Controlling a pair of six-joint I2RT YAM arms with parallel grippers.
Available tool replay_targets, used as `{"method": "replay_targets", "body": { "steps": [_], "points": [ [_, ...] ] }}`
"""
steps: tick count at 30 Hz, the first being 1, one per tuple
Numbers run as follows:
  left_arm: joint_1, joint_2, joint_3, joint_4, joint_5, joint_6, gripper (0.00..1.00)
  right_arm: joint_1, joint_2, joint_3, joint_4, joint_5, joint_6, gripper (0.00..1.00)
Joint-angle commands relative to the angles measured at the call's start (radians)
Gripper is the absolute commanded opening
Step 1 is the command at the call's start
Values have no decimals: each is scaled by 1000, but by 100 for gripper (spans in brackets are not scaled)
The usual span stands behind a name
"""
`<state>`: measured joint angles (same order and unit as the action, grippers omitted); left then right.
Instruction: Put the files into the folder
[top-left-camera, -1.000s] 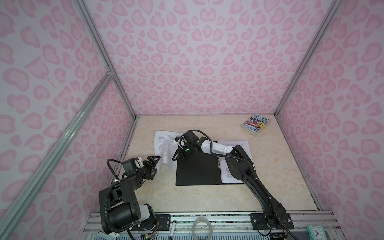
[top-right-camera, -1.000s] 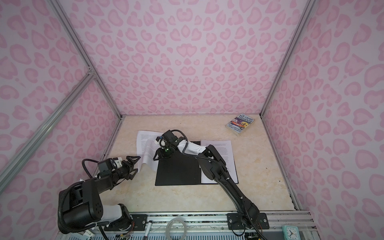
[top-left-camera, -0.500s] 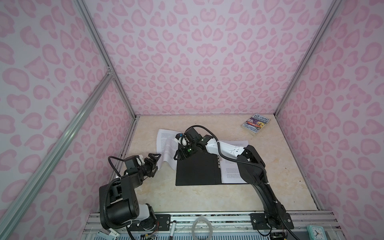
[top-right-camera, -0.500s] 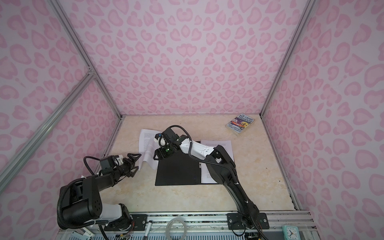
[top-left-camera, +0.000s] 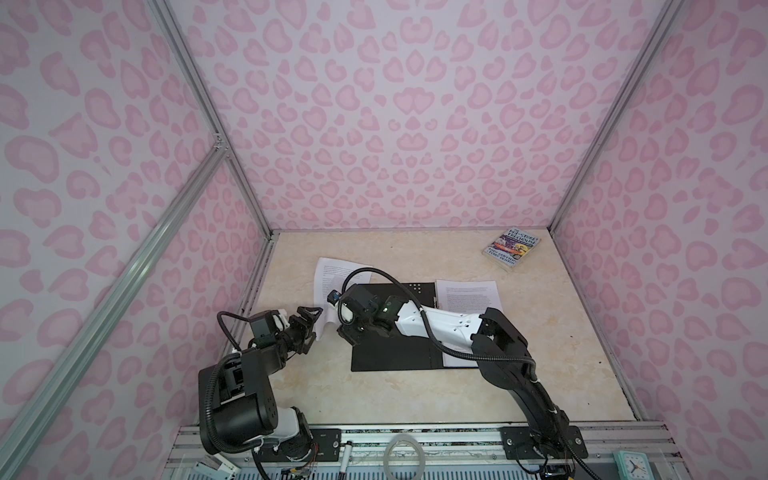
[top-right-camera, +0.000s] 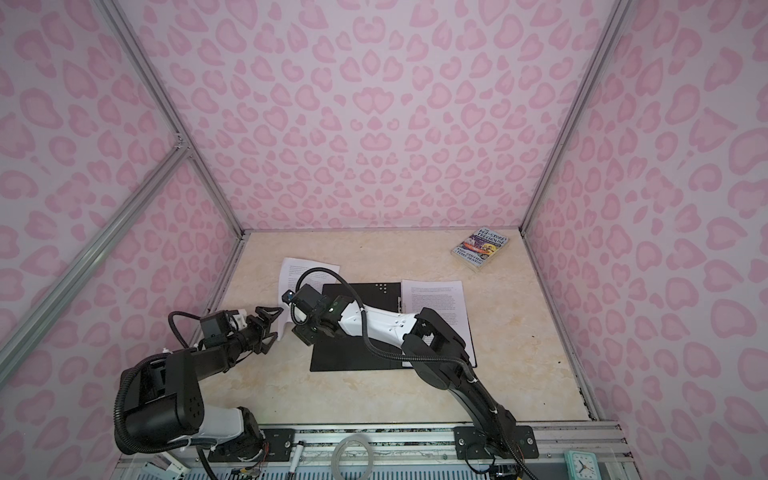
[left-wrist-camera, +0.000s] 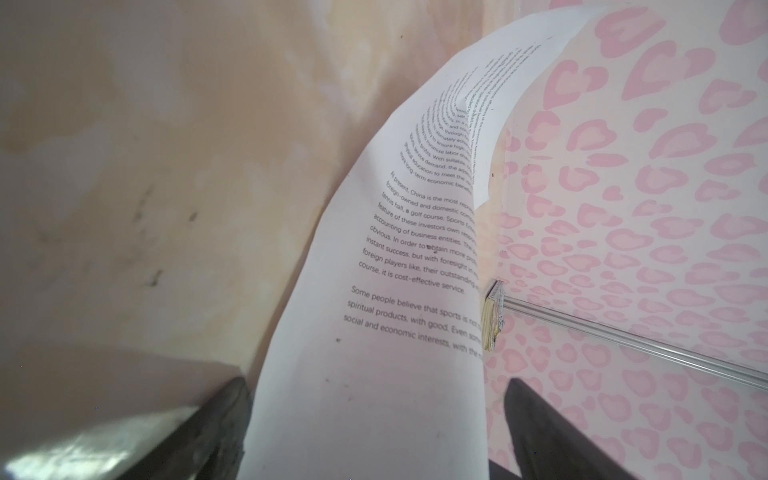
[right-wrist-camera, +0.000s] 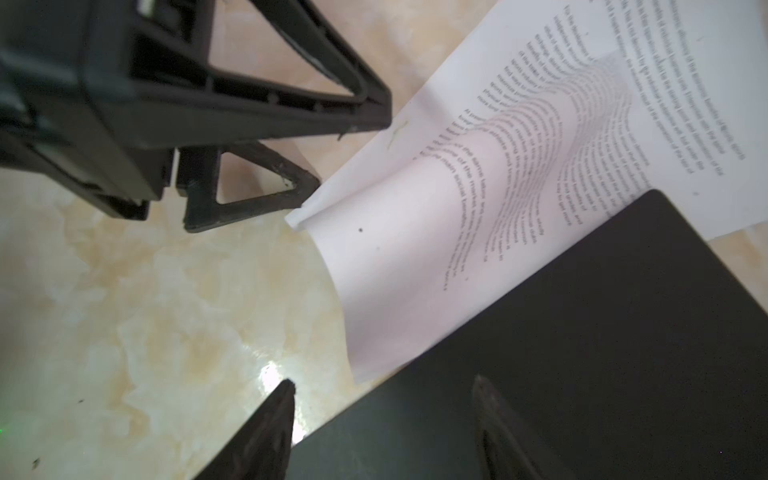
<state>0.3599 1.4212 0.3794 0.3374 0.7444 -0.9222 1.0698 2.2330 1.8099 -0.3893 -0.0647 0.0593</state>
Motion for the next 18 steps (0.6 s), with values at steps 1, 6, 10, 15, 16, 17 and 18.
{"method": "replay_targets", "body": {
  "steps": [1,6,10,15,16,17,18],
  "points": [
    [-1,8,9,-13,-1,11,97,24,22,-12,95,113,-26,68],
    [-1,9,13,-12,4,6,97,45,52,-19,151,121,-12,67],
    [-1,5,15,-17,6,5,97,50,83,-22,182,166,12,63],
    [-1,-11,16,-27,7,-2,97,52,104,-43,225,245,31,50],
    [-1,-14,16,-30,5,-2,97,52,107,-43,229,250,31,48],
    [-1,-19,17,-33,6,-5,97,52,111,-44,233,254,29,46],
    [-1,-22,19,-38,3,-8,97,53,110,-47,237,260,28,43]
  ]
}}
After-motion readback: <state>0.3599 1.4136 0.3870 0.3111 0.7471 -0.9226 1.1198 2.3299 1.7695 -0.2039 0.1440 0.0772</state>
